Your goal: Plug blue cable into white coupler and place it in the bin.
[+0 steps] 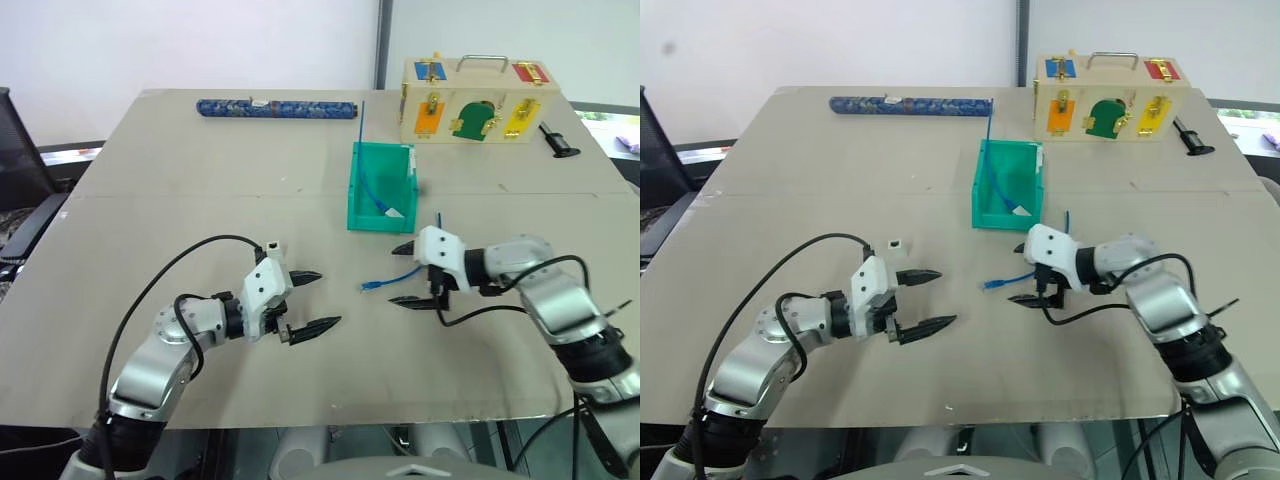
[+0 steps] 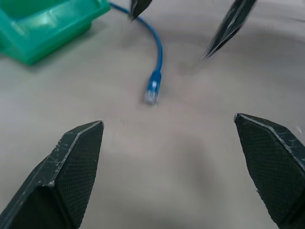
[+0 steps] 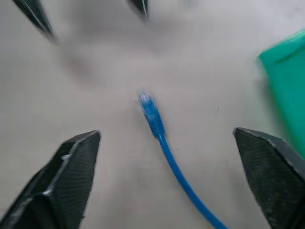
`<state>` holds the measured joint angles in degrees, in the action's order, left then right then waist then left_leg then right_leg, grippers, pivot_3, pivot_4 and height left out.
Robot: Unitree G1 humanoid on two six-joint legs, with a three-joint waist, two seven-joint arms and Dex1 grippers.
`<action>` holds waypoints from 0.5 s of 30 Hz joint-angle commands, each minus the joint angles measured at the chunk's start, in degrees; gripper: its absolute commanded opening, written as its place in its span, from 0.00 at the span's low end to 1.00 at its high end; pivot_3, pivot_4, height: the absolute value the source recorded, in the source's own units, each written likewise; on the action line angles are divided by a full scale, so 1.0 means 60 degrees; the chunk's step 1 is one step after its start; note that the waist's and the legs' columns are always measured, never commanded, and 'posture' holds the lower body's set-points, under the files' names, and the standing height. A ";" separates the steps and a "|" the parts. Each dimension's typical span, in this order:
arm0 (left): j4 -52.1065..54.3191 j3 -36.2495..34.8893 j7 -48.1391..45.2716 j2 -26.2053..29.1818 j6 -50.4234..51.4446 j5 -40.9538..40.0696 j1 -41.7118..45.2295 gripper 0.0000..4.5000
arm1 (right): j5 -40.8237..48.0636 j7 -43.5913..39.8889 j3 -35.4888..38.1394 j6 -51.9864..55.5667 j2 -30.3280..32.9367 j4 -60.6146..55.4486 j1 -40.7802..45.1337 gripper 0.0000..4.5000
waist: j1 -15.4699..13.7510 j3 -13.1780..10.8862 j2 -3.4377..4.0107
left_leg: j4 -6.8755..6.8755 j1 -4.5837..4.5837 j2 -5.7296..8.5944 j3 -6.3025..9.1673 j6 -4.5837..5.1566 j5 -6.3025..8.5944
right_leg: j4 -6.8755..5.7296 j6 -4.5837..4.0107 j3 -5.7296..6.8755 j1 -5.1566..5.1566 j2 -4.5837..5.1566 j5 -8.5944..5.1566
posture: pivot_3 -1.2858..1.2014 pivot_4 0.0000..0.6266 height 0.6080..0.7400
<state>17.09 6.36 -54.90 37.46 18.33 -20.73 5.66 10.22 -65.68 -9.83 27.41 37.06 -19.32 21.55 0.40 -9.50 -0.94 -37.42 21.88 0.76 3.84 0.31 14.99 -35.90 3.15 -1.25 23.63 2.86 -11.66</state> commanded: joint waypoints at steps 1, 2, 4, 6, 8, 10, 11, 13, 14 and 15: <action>-0.0361 0.0551 0.0135 -0.0235 0.0194 0.0465 0.0670 1.00 | 0.1167 0.0202 0.1635 0.0192 0.0480 -0.1777 -0.1445 0.99 | -0.0028 0.0001 -0.0001 | 0.0000 0.0001 0.0001 0.0003 0.0000 0.0000 | 0.0000 0.0001 0.0002 -0.0004 0.0001 0.0000 | 0.52 0.24 1.00; -0.0502 0.0691 0.0123 -0.0290 0.0117 0.0620 0.0814 1.00 | 0.1182 0.0446 0.1937 0.0057 0.0519 -0.2075 -0.1850 0.99 | -0.0002 0.0001 -0.0002 | 0.0000 0.0000 0.0001 0.0003 0.0001 0.0000 | 0.0001 0.0001 0.0002 -0.0005 0.0000 -0.0001 | 0.52 0.24 1.00; -0.0947 0.1017 0.0175 -0.0502 0.0049 0.0948 0.1229 1.00 | 0.1346 0.0870 0.2704 0.0062 0.0592 -0.2852 -0.2944 0.99 | 0.0055 0.0001 0.0001 | -0.0001 -0.0010 -0.0002 -0.0021 0.0001 0.0000 | -0.0002 0.0002 -0.0015 -0.0005 -0.0002 0.0000 | 0.52 0.24 1.00; -0.1431 0.1299 0.0158 -0.0686 -0.0097 0.1249 0.1611 1.00 | 0.1423 0.1312 0.3287 0.0149 0.0557 -0.3515 -0.3835 0.99 | 0.0037 0.0002 0.0000 | -0.0004 -0.0014 -0.0004 -0.0019 0.0001 0.0000 | -0.0007 0.0004 -0.0015 -0.0007 -0.0007 0.0000 | 0.52 0.24 1.00; -0.1922 0.1549 0.0134 -0.0877 -0.0270 0.1529 0.1957 1.00 | 0.1432 0.1765 0.3593 0.0315 0.0517 -0.4034 -0.4507 0.99 | 0.0064 0.0003 -0.0002 | -0.0007 -0.0015 -0.0003 -0.0019 0.0001 -0.0001 | -0.0011 0.0005 -0.0015 -0.0008 -0.0009 -0.0001 | 0.52 0.24 1.00; -0.2500 0.1803 0.0104 -0.1063 -0.0628 0.1891 0.2279 1.00 | 0.1458 0.2192 0.3755 0.0514 0.0481 -0.4481 -0.5060 0.99 | 0.0071 0.0006 -0.0005 | -0.0011 -0.0020 -0.0007 -0.0026 0.0002 -0.0001 | -0.0014 0.0007 -0.0023 -0.0010 -0.0013 -0.0001 | 0.52 0.24 1.00; -0.2806 0.1955 0.0034 -0.1131 -0.0954 0.2105 0.2430 0.91 | 0.1485 0.2435 0.3822 0.0680 0.0439 -0.4697 -0.5290 1.00 | 0.0068 0.0006 -0.0005 | -0.0013 -0.0023 -0.0008 -0.0027 0.0001 -0.0001 | -0.0013 0.0009 -0.0024 -0.0012 -0.0016 -0.0002 | 0.52 0.24 1.00; -0.3315 0.2145 -0.0144 -0.1307 -0.1379 0.2298 0.2673 0.82 | 0.1503 0.2882 0.3861 0.0972 0.0359 -0.5053 -0.5661 1.00 | 0.0020 0.0010 -0.0009 | -0.0013 -0.0021 -0.0006 -0.0022 0.0001 -0.0001 | -0.0014 0.0007 -0.0022 -0.0012 -0.0015 -0.0002 | 0.52 0.24 1.00; -0.3564 0.2200 -0.0223 -0.1420 -0.1562 0.2346 0.2793 0.68 | 0.1500 0.3075 0.3848 0.1086 0.0329 -0.5196 -0.5823 1.00 | 0.0019 0.0010 -0.0009 | -0.0014 -0.0019 -0.0006 -0.0021 0.0001 -0.0001 | -0.0013 0.0006 -0.0021 -0.0013 -0.0014 -0.0001 | 0.52 0.24 1.00; -0.3793 0.2277 -0.0333 -0.1513 -0.1700 0.2385 0.2914 0.66 | 0.1550 0.3277 0.3843 0.1288 0.0262 -0.5317 -0.5991 1.00 | 0.0022 0.0010 -0.0008 | -0.0014 -0.0019 -0.0006 -0.0021 0.0001 -0.0001 | -0.0013 0.0006 -0.0022 -0.0013 -0.0014 -0.0001 | 0.52 0.24 1.00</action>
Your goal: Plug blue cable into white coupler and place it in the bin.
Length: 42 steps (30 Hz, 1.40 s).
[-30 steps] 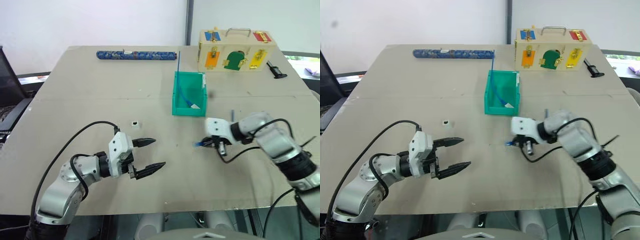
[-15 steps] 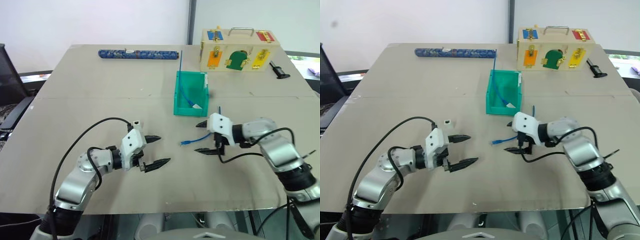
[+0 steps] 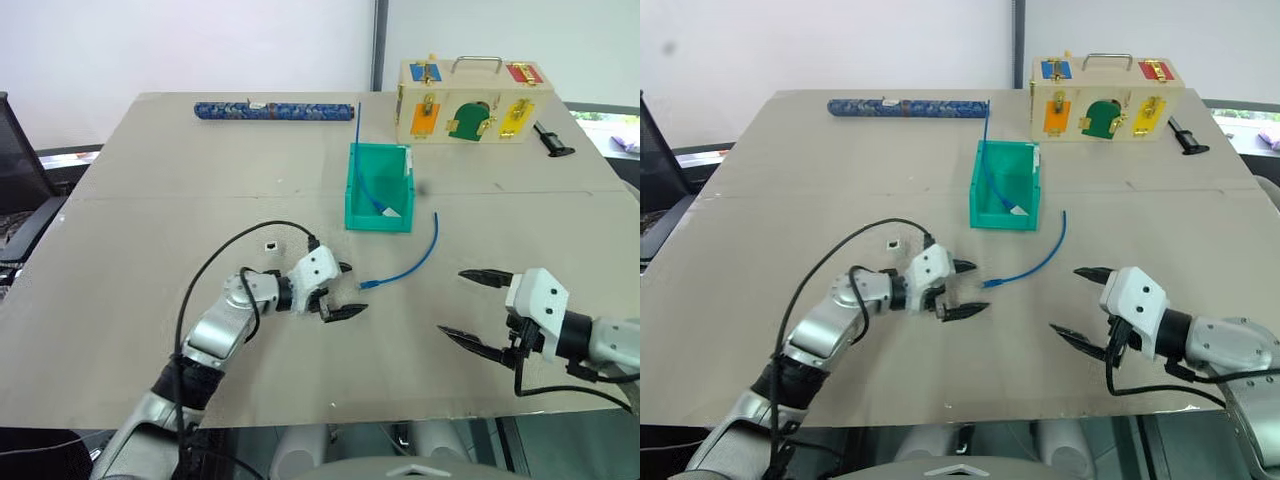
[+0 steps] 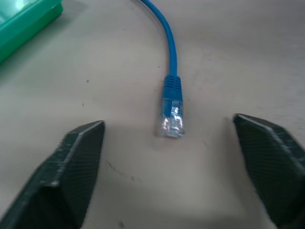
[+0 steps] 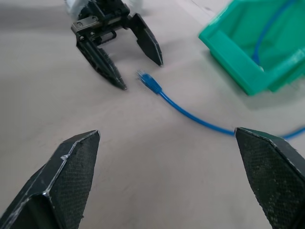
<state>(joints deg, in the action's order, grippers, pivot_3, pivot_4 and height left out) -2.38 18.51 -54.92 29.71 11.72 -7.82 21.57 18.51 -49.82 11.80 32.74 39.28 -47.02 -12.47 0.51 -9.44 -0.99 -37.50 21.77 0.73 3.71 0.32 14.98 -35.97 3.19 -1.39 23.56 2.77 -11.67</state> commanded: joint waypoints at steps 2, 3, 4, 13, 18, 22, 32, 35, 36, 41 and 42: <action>-0.0911 0.0347 -0.0484 -0.0364 -0.0884 0.0347 0.0449 0.42 | 0.0229 0.0936 0.0215 0.0638 -0.0187 -0.0895 -0.0598 1.00 | -0.0037 0.0009 -0.0004 | 0.0000 0.0002 0.0006 -0.0002 0.0000 0.0000 | 0.0002 0.0000 -0.0004 0.0000 0.0004 0.0000 | 0.52 0.24 1.00; -0.1053 0.0363 -0.0571 -0.0423 -0.0953 0.0366 0.0525 0.33 | 0.0294 0.1091 0.0206 0.0796 -0.0237 -0.0996 -0.0755 1.00 | -0.0048 0.0009 -0.0004 | -0.0001 0.0006 0.0006 0.0002 0.0000 0.0000 | 0.0004 0.0000 -0.0001 0.0000 0.0004 0.0000 | 0.52 0.24 1.00; -0.1163 0.0365 -0.0658 -0.0465 -0.1030 0.0384 0.0579 0.22 | 0.0360 0.1225 0.0196 0.0912 -0.0290 -0.1086 -0.0889 1.00 | -0.0048 0.0009 -0.0004 | -0.0001 0.0006 0.0007 0.0000 0.0000 0.0000 | 0.0005 0.0000 -0.0003 0.0000 0.0005 0.0000 | 0.52 0.24 1.00; -0.0142 -0.0800 -0.1736 -0.0952 -0.1409 -0.1636 0.0668 0.02 | 0.3242 0.4264 0.0199 0.4195 -0.3353 -0.1006 -0.0075 1.00 | 0.0022 0.0008 -0.0024 | -0.0001 0.0003 -0.0004 0.0004 0.0001 0.0000 | 0.0003 -0.0001 -0.0003 0.0000 0.0002 -0.0001 | 0.52 0.24 1.00; 0.0251 -0.1356 -0.1345 -0.1411 -0.2675 -0.1665 0.1007 0.00 | 0.5283 0.6127 0.0243 0.4926 -0.5550 -0.0499 0.1649 0.79 | 0.0025 0.0023 0.0006 | -0.0003 0.0004 -0.0025 0.0008 0.0000 0.0000 | 0.0002 -0.0004 0.0001 0.0000 -0.0001 0.0001 | 0.52 0.24 1.00; 0.0340 -0.1525 -0.1072 -0.1517 -0.3639 -0.1377 0.1119 0.00 | 0.7042 0.7674 0.0509 0.4931 -0.6486 0.0346 0.3269 0.79 | 0.0053 0.0021 0.0007 | 0.0002 0.0005 -0.0002 0.0007 0.0001 0.0000 | 0.0003 -0.0004 -0.0007 0.0004 -0.0002 0.0003 | 0.52 0.24 1.00; 0.0568 -0.1567 -0.0621 -0.1480 -0.4171 -0.1164 0.1119 0.00 | 0.9831 0.9452 0.0240 0.4513 -0.5414 0.1540 0.4385 0.63 | 0.0062 0.0021 0.0008 | 0.0009 0.0011 0.0005 0.0016 0.0002 0.0000 | 0.0003 -0.0004 -0.0002 0.0004 -0.0001 0.0002 | 0.52 0.24 1.00; 0.0678 -0.1557 -0.0556 -0.1426 -0.4136 -0.1149 0.1049 0.00 | 1.0166 0.9638 0.0068 0.4283 -0.4980 0.1673 0.4409 0.63 | 0.0074 0.0021 0.0008 | 0.0010 0.0009 0.0003 0.0016 0.0002 0.0000 | 0.0001 -0.0004 -0.0003 0.0004 -0.0004 0.0002 | 0.52 0.24 1.00; 0.0718 -0.1552 -0.0530 -0.1415 -0.4121 -0.1144 0.1025 0.00 | 1.0240 0.9664 0.0021 0.4230 -0.4854 0.1706 0.4422 0.63 | 0.0075 0.0021 0.0008 | 0.0010 0.0010 0.0003 0.0015 0.0003 0.0000 | 0.0001 -0.0004 -0.0003 0.0004 -0.0004 0.0002 | 0.52 0.24 1.00; 0.0869 -0.1504 -0.0438 -0.1383 -0.4060 -0.1124 0.0946 0.00 | 1.0591 0.9858 -0.0220 0.3831 -0.4382 0.1893 0.4503 0.49 | 0.0077 0.0021 0.0008 | 0.0009 0.0008 0.0003 0.0013 0.0004 -0.0001 | 0.0001 -0.0004 -0.0007 0.0003 -0.0005 0.0002 | 0.52 0.24 1.00; 0.0877 -0.1491 -0.0440 -0.1374 -0.4058 -0.1119 0.0938 0.00 | 1.0644 0.9890 -0.0260 0.3757 -0.4308 0.1928 0.4514 0.42 | 0.0077 0.0021 0.0008 | 0.0009 0.0008 0.0002 0.0014 0.0004 -0.0001 | 0.0001 -0.0004 -0.0006 0.0003 -0.0007 0.0002 | 0.52 0.24 1.00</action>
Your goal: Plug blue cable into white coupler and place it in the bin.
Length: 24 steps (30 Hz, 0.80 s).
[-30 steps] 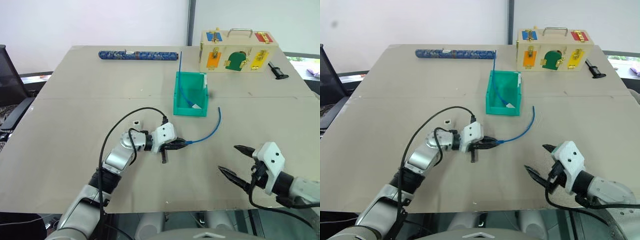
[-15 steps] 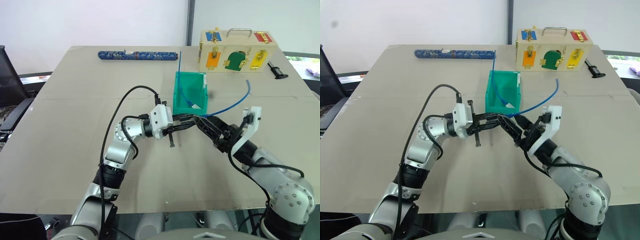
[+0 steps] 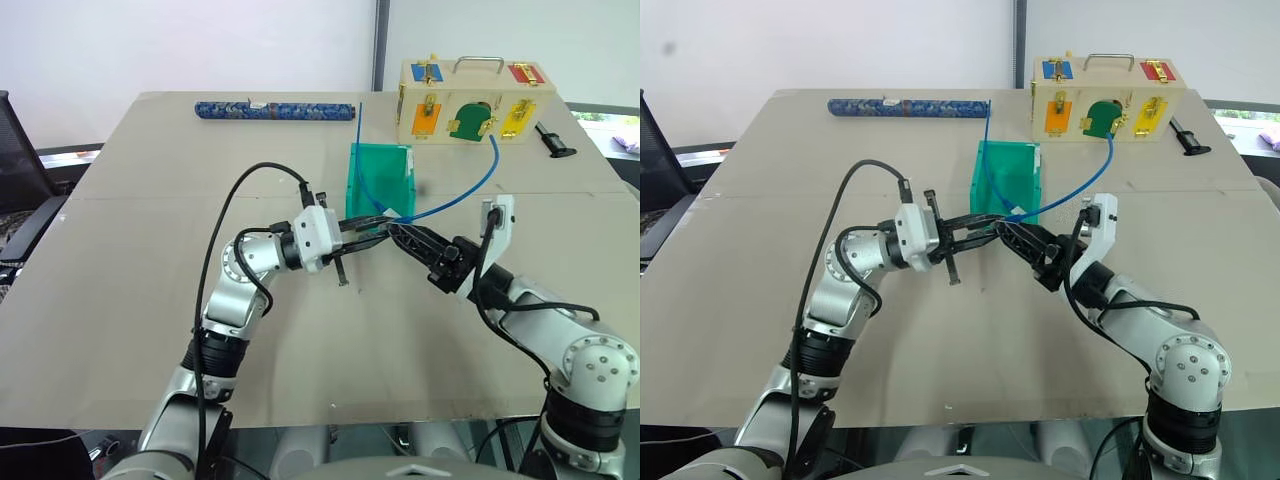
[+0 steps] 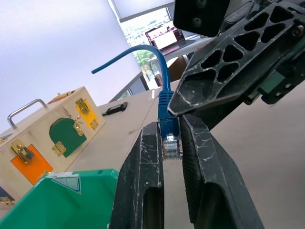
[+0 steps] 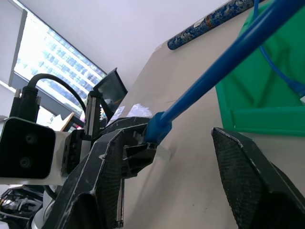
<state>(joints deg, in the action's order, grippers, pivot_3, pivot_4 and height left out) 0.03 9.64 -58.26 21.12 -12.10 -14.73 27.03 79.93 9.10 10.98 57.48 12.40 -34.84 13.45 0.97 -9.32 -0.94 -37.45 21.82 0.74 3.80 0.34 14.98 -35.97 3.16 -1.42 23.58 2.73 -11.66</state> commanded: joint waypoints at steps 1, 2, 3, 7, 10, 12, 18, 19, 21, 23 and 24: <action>0.0477 -0.0009 0.0121 0.0060 -0.0084 0.0033 0.0024 0.00 | 0.0453 0.0091 -0.0161 -0.0432 0.0240 -0.0079 0.0197 0.31 | 0.0000 0.0000 0.0000 | 0.0000 0.0000 -0.0001 0.0000 0.0000 0.0000 | 0.0000 0.0000 0.0000 0.0000 -0.0001 0.0000 | 0.52 0.24 1.00; 0.0468 -0.0006 0.0117 0.0062 -0.0087 0.0036 0.0022 0.00 | 0.0499 0.0113 -0.0194 -0.0500 0.0308 -0.0052 0.0207 0.21 | 0.0000 0.0000 0.0000 | 0.0000 0.0000 -0.0001 0.0000 0.0000 0.0000 | 0.0000 0.0000 0.0000 0.0000 -0.0001 0.0000 | 0.52 0.24 1.00; 0.0476 0.0000 0.0102 0.0077 -0.0070 0.0033 0.0002 0.00 | 0.0579 0.0158 -0.0228 -0.0587 0.0374 -0.0040 0.0207 0.08 | 0.0000 0.0000 0.0000 | 0.0000 0.0001 -0.0001 0.0000 0.0000 0.0000 | 0.0001 0.0000 0.0000 0.0000 -0.0001 0.0000 | 0.52 0.24 1.00; 0.0511 0.0004 0.0092 0.0108 -0.0050 0.0023 -0.0042 0.00 | 0.0816 0.0248 -0.0395 -0.0813 0.0666 -0.0029 0.0211 0.02 | -0.0004 0.0000 0.0000 | 0.0000 0.0004 -0.0001 -0.0001 0.0000 0.0000 | 0.0003 0.0000 -0.0001 0.0000 0.0000 0.0000 | 0.52 0.24 1.00; 0.0532 0.0031 0.0119 0.0120 0.0012 0.0016 -0.0061 0.00 | 0.0973 0.0271 -0.0548 -0.0955 0.0885 -0.0014 0.0213 0.02 | -0.0004 0.0000 0.0000 | 0.0000 0.0002 -0.0001 -0.0002 0.0000 0.0000 | 0.0003 0.0000 -0.0002 0.0000 -0.0001 0.0000 | 0.52 0.24 1.00; 0.0608 -0.0023 0.0138 0.0154 0.0319 -0.0161 -0.0101 0.11 | 0.1059 0.0279 -0.0642 -0.1056 0.1012 -0.0008 0.0215 0.00 | -0.0003 0.0000 0.0000 | 0.0000 0.0002 -0.0002 -0.0001 0.0000 0.0000 | 0.0003 0.0000 -0.0001 0.0000 -0.0001 0.0000 | 0.52 0.24 1.00; 0.1327 -0.0892 0.0354 0.1109 0.3311 -0.1497 -0.0815 0.72 | 0.1147 0.0043 -0.0755 -0.1291 0.1388 0.0181 0.0183 0.00 | 0.0065 -0.0001 0.0001 | 0.0003 0.0001 -0.0005 -0.0002 0.0001 0.0000 | 0.0003 0.0001 -0.0004 0.0001 -0.0003 -0.0001 | 0.52 0.24 1.00; 0.1447 -0.1013 0.0311 0.1342 0.3698 -0.1682 -0.0960 0.83 | 0.1144 0.0003 -0.0770 -0.1325 0.1431 0.0205 0.0171 0.00 | 0.0131 -0.0002 0.0002 | 0.0004 0.0000 -0.0010 -0.0003 0.0001 0.0000 | 0.0003 0.0001 -0.0004 0.0003 -0.0007 -0.0002 | 0.52 0.24 1.00; 0.1502 -0.1471 0.0267 0.1922 0.4513 -0.2067 -0.1276 0.99 | 0.1130 -0.0089 -0.0791 -0.1390 0.1495 0.0266 0.0148 0.00 | 0.0178 -0.0004 0.0006 | 0.0009 0.0001 -0.0017 0.0001 0.0001 0.0001 | 0.0001 0.0000 -0.0001 0.0008 -0.0012 -0.0003 | 0.52 0.24 1.00; 0.1083 -0.2147 0.0024 0.2793 0.5214 -0.2302 -0.1534 0.99 | 0.1119 -0.0256 -0.0800 -0.1456 0.1528 0.0335 0.0120 0.00 | 0.0208 -0.0007 0.0003 | 0.0009 0.0002 -0.0020 0.0001 0.0000 0.0001 | 0.0001 0.0000 0.0001 0.0009 -0.0013 -0.0003 | 0.52 0.24 1.00; 0.0731 -0.2441 -0.0064 0.3151 0.5257 -0.2263 -0.1570 0.99 | 0.1099 -0.0338 -0.0809 -0.1485 0.1541 0.0376 0.0110 0.00 | 0.0225 -0.0009 0.0005 | 0.0009 0.0000 -0.0023 0.0000 0.0000 0.0001 | 0.0002 0.0001 0.0001 0.0009 -0.0015 -0.0004 | 0.52 0.24 1.00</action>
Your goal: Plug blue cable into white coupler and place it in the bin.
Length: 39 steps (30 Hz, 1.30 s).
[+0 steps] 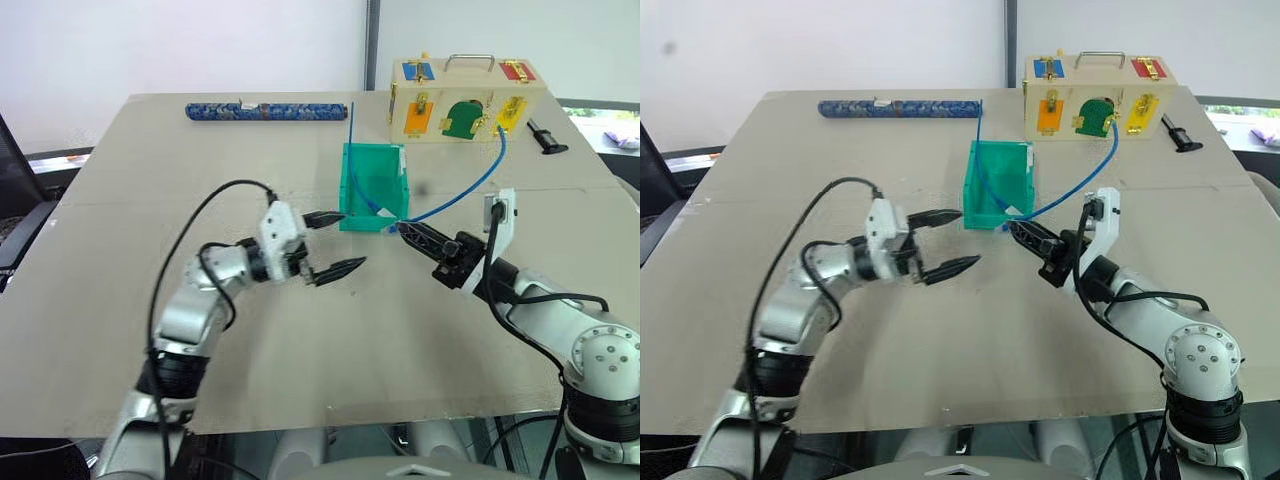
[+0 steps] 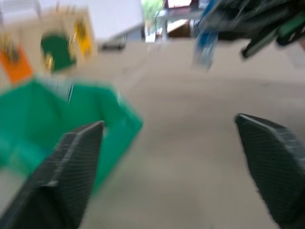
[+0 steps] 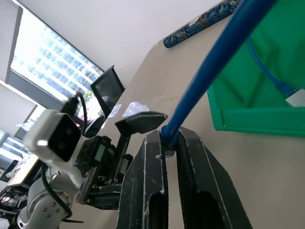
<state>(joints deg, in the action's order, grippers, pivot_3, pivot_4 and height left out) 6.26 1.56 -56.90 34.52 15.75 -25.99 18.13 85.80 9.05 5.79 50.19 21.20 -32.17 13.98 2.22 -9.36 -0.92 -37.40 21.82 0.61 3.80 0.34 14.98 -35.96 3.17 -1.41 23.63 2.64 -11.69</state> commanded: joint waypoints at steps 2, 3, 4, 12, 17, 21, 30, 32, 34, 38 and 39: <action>-0.0951 -0.1433 -0.0470 0.1386 0.0671 -0.0360 -0.0019 0.99 | 0.0036 -0.0487 0.0005 -0.0323 0.0097 0.0007 -0.0005 0.00 | 0.0015 -0.0004 0.0004 | 0.0000 -0.0001 -0.0003 -0.0003 0.0000 0.0000 | 0.0000 0.0000 0.0000 0.0002 -0.0003 -0.0002 | 0.52 0.24 1.00; -0.1285 -0.1534 -0.0599 0.1569 0.0584 -0.0291 0.0034 0.99 | -0.0015 -0.0564 -0.0034 -0.0342 0.0106 0.0032 -0.0017 0.00 | 0.0012 -0.0004 0.0004 | 0.0000 -0.0002 -0.0003 -0.0003 0.0000 0.0000 | 0.0000 0.0001 0.0001 0.0003 -0.0004 -0.0002 | 0.52 0.24 1.00; -0.1820 -0.1583 -0.0827 0.1795 0.0327 -0.0107 0.0109 0.99 | -0.0055 -0.0633 -0.0079 -0.0364 0.0094 0.0064 0.0000 0.00 | -0.0014 -0.0005 0.0005 | 0.0000 -0.0002 -0.0004 -0.0005 0.0000 0.0000 | 0.0000 0.0002 0.0001 0.0003 -0.0003 -0.0003 | 0.52 0.24 1.00; -0.5200 -0.0793 -0.2548 0.2340 -0.1904 0.1407 0.1062 0.99 | -0.0306 -0.0861 -0.0314 -0.0505 -0.0017 0.0210 0.0181 0.00 | -0.0062 -0.0006 0.0003 | 0.0007 0.0018 0.0000 -0.0013 -0.0001 0.0001 | 0.0012 -0.0004 -0.0003 0.0020 0.0004 0.0001 | 0.52 0.24 1.00; -0.7234 -0.0282 -0.2756 0.1887 -0.3170 0.2226 0.2325 0.99 | -0.0360 -0.0821 -0.0328 -0.0561 -0.0025 0.0118 0.0157 0.00 | -0.0078 -0.0006 -0.0002 | 0.0005 0.0022 0.0000 -0.0013 0.0000 0.0000 | 0.0008 -0.0003 -0.0003 0.0023 0.0005 0.0003 | 0.52 0.24 1.00; -0.8425 0.0095 -0.3034 0.1416 -0.3973 0.2732 0.3113 0.99 | -0.0333 -0.0656 -0.0287 -0.0631 0.0037 -0.0137 -0.0027 0.00 | -0.0075 -0.0006 -0.0003 | 0.0004 0.0025 0.0004 -0.0014 0.0000 0.0000 | 0.0007 -0.0002 -0.0002 0.0024 0.0006 0.0003 | 0.52 0.24 1.00; -0.9483 0.0351 -0.3728 0.0898 -0.4962 0.3164 0.3630 0.21 | -0.0295 -0.0403 -0.0277 -0.0819 0.0223 -0.0521 -0.0352 0.00 | -0.0021 -0.0005 -0.0007 | 0.0005 0.0029 0.0003 -0.0015 0.0003 0.0002 | -0.0003 -0.0001 -0.0004 0.0035 0.0008 0.0004 | 0.52 0.24 1.00; -0.9277 0.0312 -0.3895 0.0827 -0.4838 0.3058 0.3612 0.09 | -0.0415 -0.0458 -0.0260 -0.0852 0.0316 -0.0586 -0.0368 0.00 | -0.0020 -0.0004 -0.0008 | 0.0003 0.0029 0.0003 -0.0016 0.0003 0.0002 | -0.0004 -0.0001 -0.0005 0.0034 0.0009 0.0004 | 0.52 0.24 1.00; -0.8740 0.0296 -0.4084 0.0725 -0.4567 0.2874 0.3501 0.09 | -0.0664 -0.0611 -0.0267 -0.0884 0.0454 -0.0659 -0.0363 0.00 | -0.0019 -0.0004 -0.0008 | 0.0002 0.0029 0.0004 -0.0017 0.0003 0.0002 | -0.0004 0.0000 -0.0006 0.0034 0.0010 0.0004 | 0.52 0.24 1.00; -0.6008 0.0640 -0.4330 0.0255 -0.3098 0.2368 0.2947 0.09 | -0.1858 -0.1418 -0.0456 -0.0803 0.1203 -0.0818 -0.0102 0.00 | -0.0043 -0.0006 -0.0010 | -0.0005 0.0040 0.0003 -0.0009 0.0003 0.0002 | -0.0002 0.0000 -0.0003 0.0034 0.0011 0.0004 | 0.52 0.24 1.00; -0.5321 0.0777 -0.4256 0.0142 -0.2645 0.2305 0.2816 0.09 | -0.2166 -0.1648 -0.0557 -0.0735 0.1423 -0.0840 0.0000 0.00 | -0.0047 -0.0006 -0.0009 | -0.0007 0.0045 0.0005 -0.0012 0.0002 0.0002 | -0.0001 0.0000 -0.0006 0.0037 0.0012 0.0004 | 0.52 0.24 1.00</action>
<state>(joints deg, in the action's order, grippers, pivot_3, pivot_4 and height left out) -34.43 5.13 -82.30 36.12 -4.68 -9.95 35.61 75.89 2.28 2.61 46.06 28.14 -34.35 12.37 1.94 -9.40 -0.98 -37.44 22.09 0.65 3.73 0.36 14.99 -35.97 3.17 -1.46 23.85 2.75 -11.66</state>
